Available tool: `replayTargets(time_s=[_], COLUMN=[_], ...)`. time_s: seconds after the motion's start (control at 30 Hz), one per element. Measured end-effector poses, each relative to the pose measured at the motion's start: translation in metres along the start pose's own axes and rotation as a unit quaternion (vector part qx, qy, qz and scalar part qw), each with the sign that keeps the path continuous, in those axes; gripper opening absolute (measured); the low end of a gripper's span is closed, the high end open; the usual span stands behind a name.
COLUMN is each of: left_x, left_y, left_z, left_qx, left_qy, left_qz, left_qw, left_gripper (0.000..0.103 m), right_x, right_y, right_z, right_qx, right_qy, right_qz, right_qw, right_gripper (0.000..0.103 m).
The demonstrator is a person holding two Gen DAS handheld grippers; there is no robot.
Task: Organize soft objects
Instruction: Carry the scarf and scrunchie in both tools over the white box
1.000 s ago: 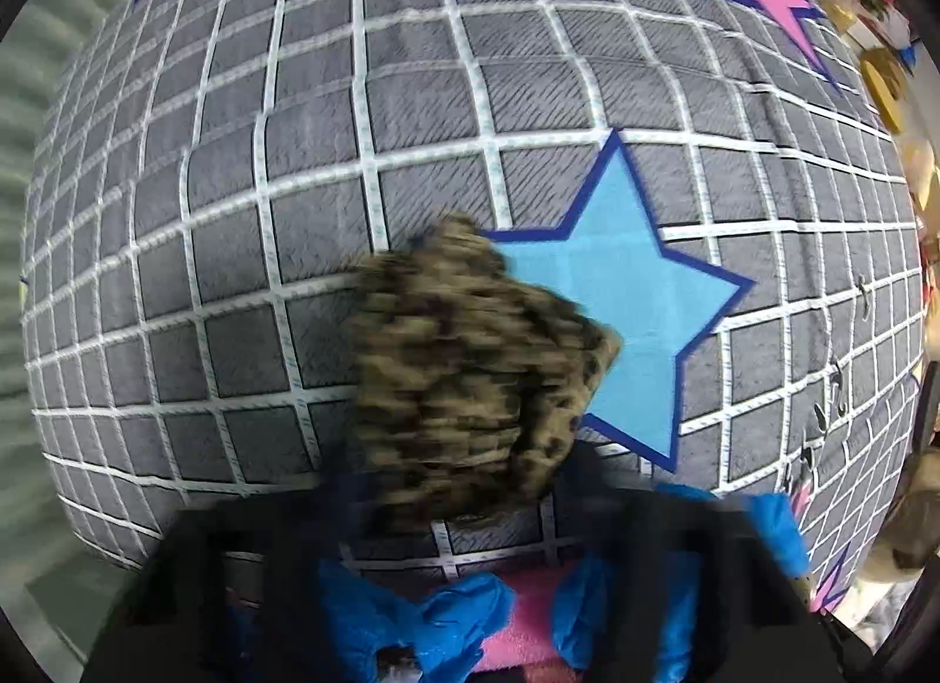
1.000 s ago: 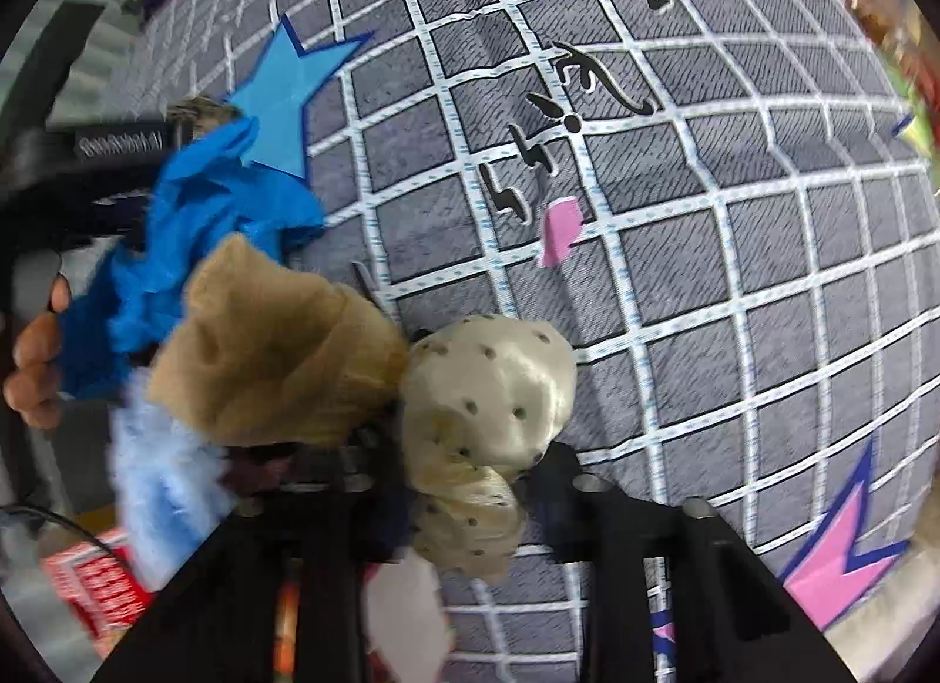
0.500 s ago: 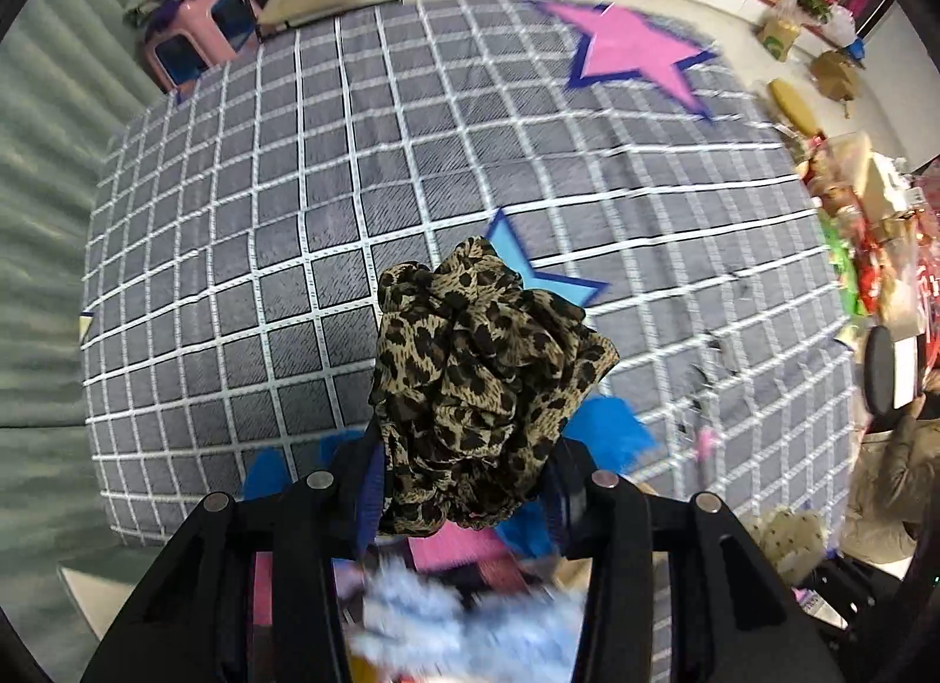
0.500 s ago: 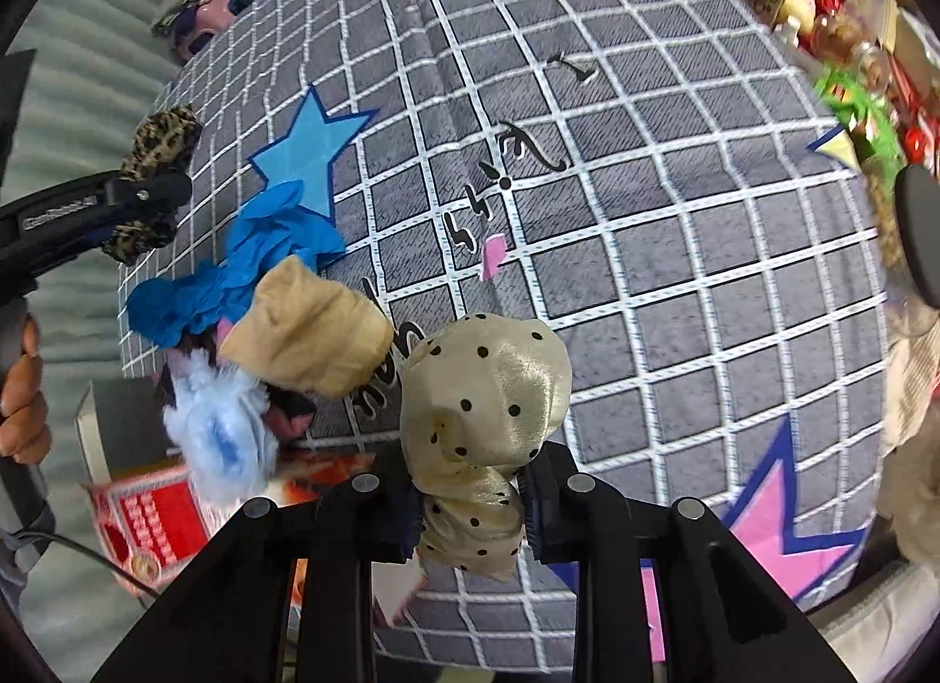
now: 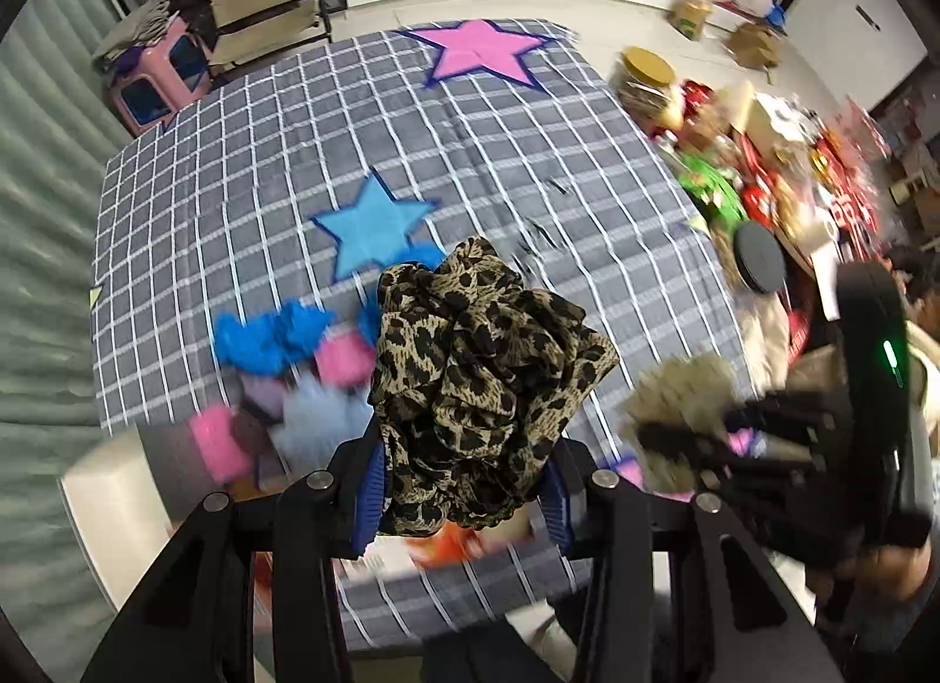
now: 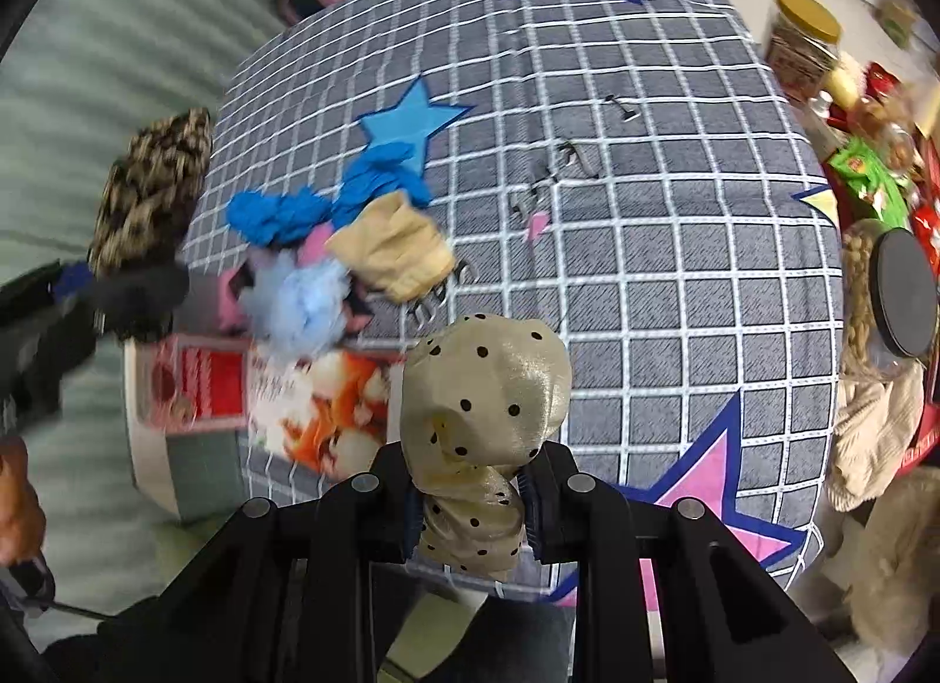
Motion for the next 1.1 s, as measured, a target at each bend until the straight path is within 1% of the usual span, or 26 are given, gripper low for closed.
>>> replayTargets(time_s=[0.07,0.23,0.37,0.53,0.7,0.83,0.93,1.03,1.1], left_x=[0.004,0.002,0.006,0.014,0.024,0.039,0.050,0.066,0.078], left_y=[0.017,0.053,0.074,0.093,0.122,0.146,0.159,0.172,0.182], left_z=[0.008,0.017,0.021,0.012,-0.011,-0.040,-0.065,-0.098,-0.121], left_qx=[0.003,0.022,0.010,-0.009,-0.030,-0.031,-0.006,0.037,0.069], left_qy=[-0.001,0.005,0.001,0.006,0.016,0.025,0.023,0.015,0.003], left_qz=[-0.002,-0.012,-0.011,-0.002,-0.001,0.015,0.034,0.062,0.083], left_qw=[1.0000,0.9997,0.9999,0.9999,0.9994,0.9991,0.9991,0.9973,0.9941], left_gripper=[0.047,0.047,0.047,0.047,0.047,0.047,0.047,0.047,0.047], right_x=[0.001,0.005,0.012,0.017,0.013,0.011,0.014,0.016,0.016], right_y=[0.009,0.029,0.037,0.048,0.074,0.094,0.101,0.100,0.099], right_z=[-0.003,-0.012,-0.020,-0.035,-0.061,-0.092,-0.115,-0.142,-0.161], right_qx=[0.014,0.037,0.038,0.013,-0.026,-0.036,-0.026,-0.004,0.014], right_qy=[-0.010,-0.016,-0.014,-0.009,0.000,0.006,0.015,0.017,0.015], right_qz=[-0.004,-0.008,0.001,0.014,0.009,0.003,0.007,0.014,0.016], right_qw=[1.000,0.999,0.999,1.000,1.000,0.999,1.000,1.000,1.000], right_gripper=[0.028,0.028,0.028,0.028,0.028,0.028,0.028,0.028,0.028])
Point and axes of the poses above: each gripper's, at about its wrist camera, not at the fingertips, and x roughly against the way its jaws point, z to its right, y to its underside, the point moved 3 cm from there along -x, roughly the way its jaws point, and after that the axes turned 12 degrees about y, right-handed, at the moved point
